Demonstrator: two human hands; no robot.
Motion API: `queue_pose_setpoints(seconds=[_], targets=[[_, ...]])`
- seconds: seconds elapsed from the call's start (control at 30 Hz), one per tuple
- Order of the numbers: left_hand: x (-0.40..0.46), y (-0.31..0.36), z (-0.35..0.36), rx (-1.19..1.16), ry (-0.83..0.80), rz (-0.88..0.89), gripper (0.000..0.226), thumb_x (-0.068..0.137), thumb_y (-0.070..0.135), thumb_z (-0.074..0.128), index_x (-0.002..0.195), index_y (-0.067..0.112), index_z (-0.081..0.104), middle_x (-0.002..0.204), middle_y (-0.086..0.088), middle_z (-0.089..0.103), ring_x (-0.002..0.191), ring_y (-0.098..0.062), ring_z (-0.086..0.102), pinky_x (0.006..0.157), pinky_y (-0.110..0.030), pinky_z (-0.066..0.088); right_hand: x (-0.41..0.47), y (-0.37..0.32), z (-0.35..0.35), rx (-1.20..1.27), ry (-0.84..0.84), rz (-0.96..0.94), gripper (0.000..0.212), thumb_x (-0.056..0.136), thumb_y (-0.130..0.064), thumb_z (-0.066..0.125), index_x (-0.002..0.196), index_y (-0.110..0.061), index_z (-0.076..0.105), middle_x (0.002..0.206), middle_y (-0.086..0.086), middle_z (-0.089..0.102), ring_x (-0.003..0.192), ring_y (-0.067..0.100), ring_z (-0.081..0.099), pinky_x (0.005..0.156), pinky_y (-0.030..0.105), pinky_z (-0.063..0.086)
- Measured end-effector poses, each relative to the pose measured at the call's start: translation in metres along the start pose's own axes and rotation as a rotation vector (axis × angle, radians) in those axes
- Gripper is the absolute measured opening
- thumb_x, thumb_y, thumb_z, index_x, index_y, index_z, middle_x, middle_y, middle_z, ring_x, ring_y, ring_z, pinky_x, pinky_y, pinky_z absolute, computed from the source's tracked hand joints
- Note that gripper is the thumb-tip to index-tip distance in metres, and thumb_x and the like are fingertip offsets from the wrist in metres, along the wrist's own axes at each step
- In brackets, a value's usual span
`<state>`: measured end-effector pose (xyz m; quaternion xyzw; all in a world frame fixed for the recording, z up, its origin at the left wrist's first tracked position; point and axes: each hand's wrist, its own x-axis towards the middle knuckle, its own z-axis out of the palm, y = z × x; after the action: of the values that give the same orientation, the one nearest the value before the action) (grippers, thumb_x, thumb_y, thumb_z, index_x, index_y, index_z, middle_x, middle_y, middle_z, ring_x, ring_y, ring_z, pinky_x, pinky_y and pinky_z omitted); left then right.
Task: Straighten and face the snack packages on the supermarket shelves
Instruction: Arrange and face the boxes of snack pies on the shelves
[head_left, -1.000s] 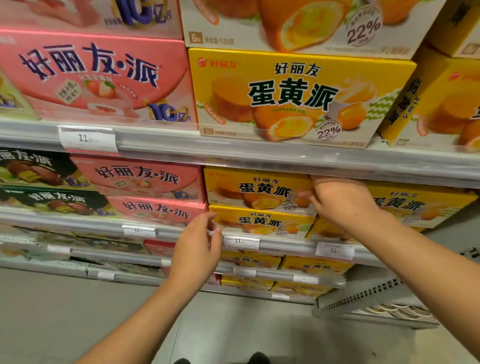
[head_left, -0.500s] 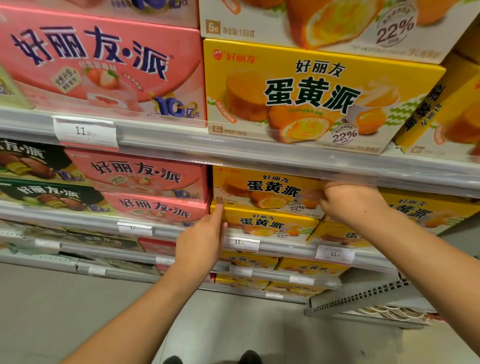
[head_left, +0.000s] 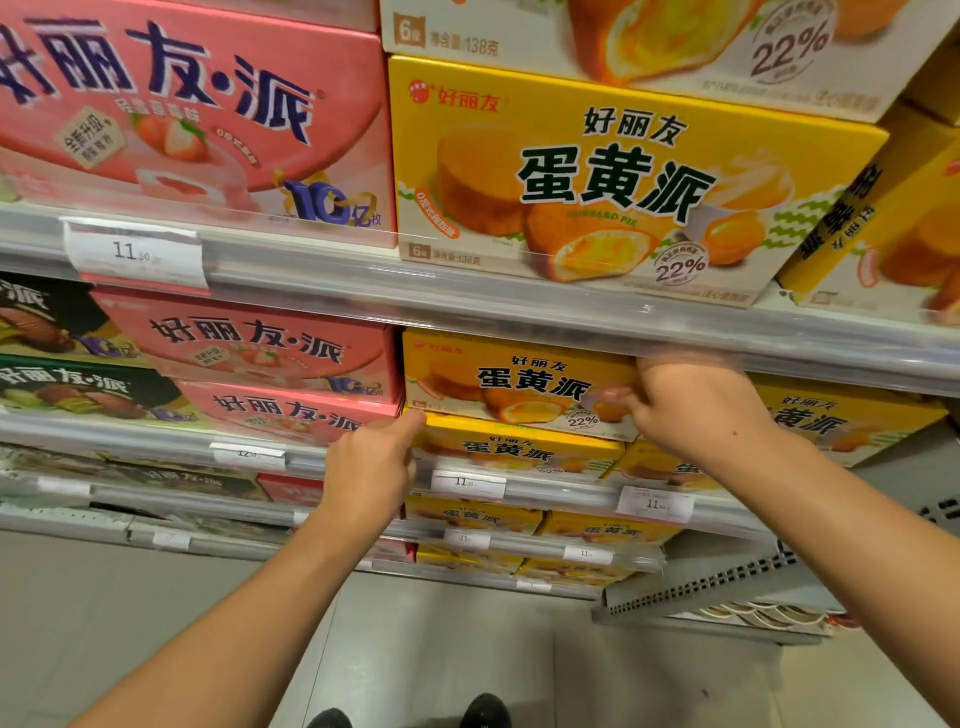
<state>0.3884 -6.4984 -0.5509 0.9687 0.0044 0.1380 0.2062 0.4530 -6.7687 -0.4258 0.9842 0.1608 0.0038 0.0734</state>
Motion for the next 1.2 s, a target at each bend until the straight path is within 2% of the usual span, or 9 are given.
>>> queue_pose_setpoints(seconds=[0.1, 0.2, 0.37, 0.47, 0.67, 0.83, 0.93, 1.07, 1.2], targets=[[0.003, 0.004, -0.001, -0.054, 0.030, 0.024, 0.026, 0.059, -0.014, 0.066, 0.078, 0.003, 0.063, 0.050, -0.013, 0.053, 0.043, -0.031, 0.050, 0.044, -0.034, 0.043, -0.002, 0.001, 0.004, 0.014, 0.021, -0.016, 0.022, 0.095, -0.041, 0.048, 0.092, -0.020, 0.049, 0.073, -0.003, 0.042, 0.077, 0.024, 0.056, 0.061, 0.029, 0.036], [0.004, 0.006, -0.003, -0.082, 0.021, 0.037, 0.024, 0.057, -0.015, 0.064, 0.073, 0.002, 0.060, 0.049, -0.012, 0.052, 0.042, -0.030, 0.049, 0.044, -0.033, 0.043, 0.001, 0.004, 0.007, 0.046, -0.010, 0.003, 0.020, 0.096, -0.040, 0.045, 0.089, -0.021, 0.046, 0.073, -0.004, 0.042, 0.074, 0.021, 0.049, 0.063, 0.029, 0.037], [0.006, 0.002, -0.002, -0.033, -0.049, -0.022, 0.019, 0.073, -0.006, 0.062, 0.087, 0.006, 0.060, 0.061, -0.016, 0.060, 0.056, -0.035, 0.057, 0.054, -0.038, 0.050, 0.005, -0.001, 0.010, 0.031, -0.001, -0.032, 0.019, 0.096, -0.039, 0.045, 0.085, -0.025, 0.038, 0.081, -0.003, 0.053, 0.087, 0.023, 0.062, 0.063, 0.027, 0.037], [-0.001, 0.002, -0.003, -0.044, -0.026, -0.014, 0.012, 0.085, 0.003, 0.063, 0.094, 0.007, 0.057, 0.061, -0.015, 0.062, 0.054, -0.036, 0.059, 0.051, -0.035, 0.046, 0.002, -0.002, 0.012, -0.007, 0.041, -0.034, 0.018, 0.094, -0.038, 0.050, 0.085, -0.023, 0.046, 0.090, 0.004, 0.064, 0.085, 0.026, 0.062, 0.063, 0.028, 0.036], [-0.028, -0.023, -0.019, -0.146, 0.084, -0.172, 0.012, 0.093, 0.018, 0.062, 0.091, 0.010, 0.055, 0.067, -0.007, 0.066, 0.059, -0.032, 0.062, 0.053, -0.041, 0.050, 0.003, 0.000, 0.017, -0.044, 0.058, -0.017, 0.040, 0.092, -0.047, 0.051, 0.067, -0.026, 0.027, 0.063, -0.008, 0.033, 0.065, 0.020, 0.044, 0.059, 0.027, 0.035], [-0.039, -0.077, -0.063, -0.239, 0.282, -0.333, 0.017, 0.095, 0.025, 0.060, 0.109, 0.015, 0.058, 0.076, 0.003, 0.066, 0.065, -0.020, 0.062, 0.061, -0.033, 0.043, -0.001, -0.006, 0.008, -0.053, -0.038, 0.053, 0.042, 0.094, -0.049, 0.048, 0.065, -0.029, 0.026, 0.061, -0.011, 0.037, 0.059, 0.012, 0.042, 0.056, 0.027, 0.036], [-0.032, -0.121, -0.093, -0.302, 0.395, -0.446, 0.030, 0.093, 0.026, 0.059, 0.121, 0.018, 0.053, 0.086, 0.010, 0.062, 0.071, -0.004, 0.058, 0.060, -0.027, 0.039, -0.009, -0.028, -0.005, -0.080, -0.094, 0.095, 0.043, 0.088, -0.067, 0.038, 0.072, -0.028, 0.034, 0.066, -0.011, 0.042, 0.068, 0.011, 0.053, 0.068, 0.033, 0.046], [-0.013, -0.168, -0.114, -0.410, 0.369, -0.487, 0.048, 0.092, 0.031, 0.060, 0.135, 0.020, 0.044, 0.081, 0.010, 0.064, 0.072, 0.003, 0.058, 0.060, -0.018, 0.035, -0.009, -0.115, -0.022, 0.043, 0.112, -0.024, 0.064, 0.076, -0.076, 0.034, 0.109, -0.022, 0.045, 0.083, -0.004, 0.051, 0.092, 0.027, 0.060, 0.090, 0.052, 0.043], [0.002, -0.191, -0.118, -0.380, 0.209, -0.372, 0.022, 0.092, 0.033, 0.061, 0.110, 0.023, 0.053, 0.072, 0.005, 0.064, 0.069, -0.012, 0.061, 0.056, -0.030, 0.036, 0.023, -0.199, -0.028, 0.086, 0.076, 0.006, 0.060, 0.086, -0.067, 0.041, 0.122, -0.019, 0.047, 0.109, 0.010, 0.064, 0.107, 0.033, 0.058, 0.096, 0.051, 0.037]])
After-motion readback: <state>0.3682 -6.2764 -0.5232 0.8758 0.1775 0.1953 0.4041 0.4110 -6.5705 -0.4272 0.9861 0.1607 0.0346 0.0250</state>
